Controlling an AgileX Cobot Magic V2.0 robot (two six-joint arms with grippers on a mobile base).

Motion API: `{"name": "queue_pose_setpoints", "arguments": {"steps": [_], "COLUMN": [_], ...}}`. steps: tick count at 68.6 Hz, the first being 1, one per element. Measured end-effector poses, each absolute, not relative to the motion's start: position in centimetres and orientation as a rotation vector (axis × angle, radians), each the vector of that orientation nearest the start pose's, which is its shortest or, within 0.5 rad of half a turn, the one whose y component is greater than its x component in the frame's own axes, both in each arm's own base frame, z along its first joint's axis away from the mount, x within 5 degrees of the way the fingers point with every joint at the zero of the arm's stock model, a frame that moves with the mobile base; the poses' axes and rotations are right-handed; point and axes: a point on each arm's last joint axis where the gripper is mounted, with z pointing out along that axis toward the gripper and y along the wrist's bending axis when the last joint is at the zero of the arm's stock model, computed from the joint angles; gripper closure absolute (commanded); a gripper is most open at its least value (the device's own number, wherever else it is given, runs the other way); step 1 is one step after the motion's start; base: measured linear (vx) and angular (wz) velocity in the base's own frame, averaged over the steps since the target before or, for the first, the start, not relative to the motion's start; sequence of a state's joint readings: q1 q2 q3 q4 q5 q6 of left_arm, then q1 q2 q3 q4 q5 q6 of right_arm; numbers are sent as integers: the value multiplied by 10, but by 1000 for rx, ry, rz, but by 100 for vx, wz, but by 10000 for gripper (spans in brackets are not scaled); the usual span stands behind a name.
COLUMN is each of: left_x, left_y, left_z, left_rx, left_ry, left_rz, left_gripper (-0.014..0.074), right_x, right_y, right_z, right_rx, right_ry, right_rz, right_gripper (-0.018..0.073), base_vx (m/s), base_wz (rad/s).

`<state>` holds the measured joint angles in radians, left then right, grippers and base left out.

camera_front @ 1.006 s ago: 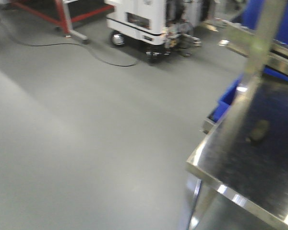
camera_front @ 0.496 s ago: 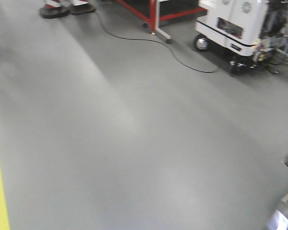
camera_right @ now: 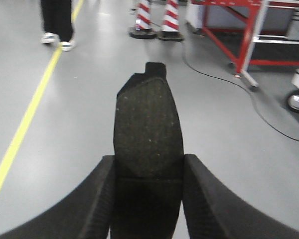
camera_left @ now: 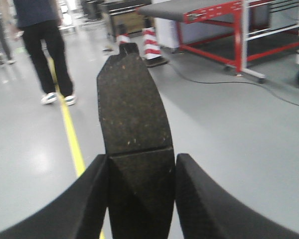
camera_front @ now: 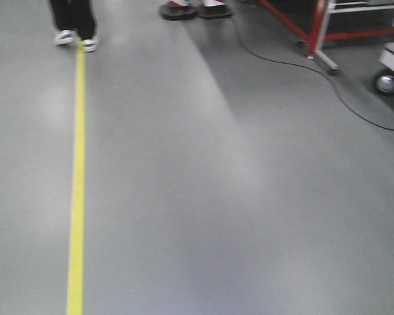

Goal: Move and align brake pads A on conveyor
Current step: 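Drive the base from the table to the dark conveyor belt holding both pads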

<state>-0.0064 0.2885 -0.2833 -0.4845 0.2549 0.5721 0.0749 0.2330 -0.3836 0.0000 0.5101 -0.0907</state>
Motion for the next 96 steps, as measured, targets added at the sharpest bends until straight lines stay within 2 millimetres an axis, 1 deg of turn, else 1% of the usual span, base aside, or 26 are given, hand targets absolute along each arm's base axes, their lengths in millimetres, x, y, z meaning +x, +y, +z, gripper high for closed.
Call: {"name": "queue_pose_setpoints", "arguments": {"steps": [20, 36, 96], "left_x": [78, 78, 78], "left_y": [-11, -11, -11], "left_z": [270, 270, 270], "left_rx": [179, 179, 179], "left_ry": [1705, 1705, 1705], "left_rz": [-31, -31, -31], "left_gripper": [460, 460, 460], "right_x": [60, 60, 60], "right_y": [5, 5, 5], "right_z": [282, 282, 282], "right_rx": [-153, -153, -153], "right_ry": [1837, 1837, 1837], "right_rz": [-11, -11, -12], "right_gripper": [551, 551, 551], "base_vx": [22, 35, 57], "base_wz": [59, 33, 2]}}
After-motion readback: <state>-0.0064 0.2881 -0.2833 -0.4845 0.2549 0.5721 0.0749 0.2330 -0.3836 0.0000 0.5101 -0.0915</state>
